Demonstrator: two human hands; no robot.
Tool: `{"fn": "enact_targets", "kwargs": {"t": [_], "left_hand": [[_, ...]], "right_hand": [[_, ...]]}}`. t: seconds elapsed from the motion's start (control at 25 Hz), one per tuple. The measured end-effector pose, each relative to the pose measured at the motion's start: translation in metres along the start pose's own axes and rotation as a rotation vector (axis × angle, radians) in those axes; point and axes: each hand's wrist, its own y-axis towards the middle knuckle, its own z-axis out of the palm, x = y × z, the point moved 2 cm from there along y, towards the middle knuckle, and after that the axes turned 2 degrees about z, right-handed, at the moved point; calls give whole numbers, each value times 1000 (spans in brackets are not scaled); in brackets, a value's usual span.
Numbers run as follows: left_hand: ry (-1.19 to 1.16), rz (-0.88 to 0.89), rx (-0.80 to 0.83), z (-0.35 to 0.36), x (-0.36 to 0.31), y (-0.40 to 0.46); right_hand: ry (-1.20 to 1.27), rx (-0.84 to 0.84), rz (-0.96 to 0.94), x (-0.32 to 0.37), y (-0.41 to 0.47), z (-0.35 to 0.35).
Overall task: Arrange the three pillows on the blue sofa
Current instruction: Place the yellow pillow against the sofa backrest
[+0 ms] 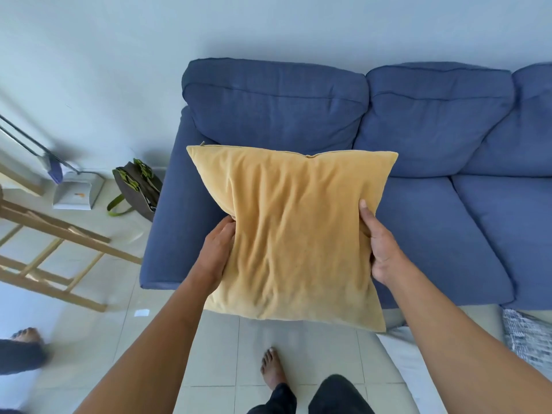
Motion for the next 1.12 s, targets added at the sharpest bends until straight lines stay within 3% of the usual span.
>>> {"fn": "enact_targets", "kwargs": {"t": [0.36, 0.68, 0.92, 1.12], "left_hand": [[-127, 5, -69, -4, -31, 111], [-117, -26, -112, 7, -74, 225], [-183, -113, -194, 16, -86, 287], [-165, -130, -157, 17, -89, 333]], "right_hand": [[113, 21, -151, 69, 92, 28], [93, 17, -64, 133, 205, 26], [-6, -20, -20, 147, 274, 31], [9, -54, -32, 158, 318, 42]]}}
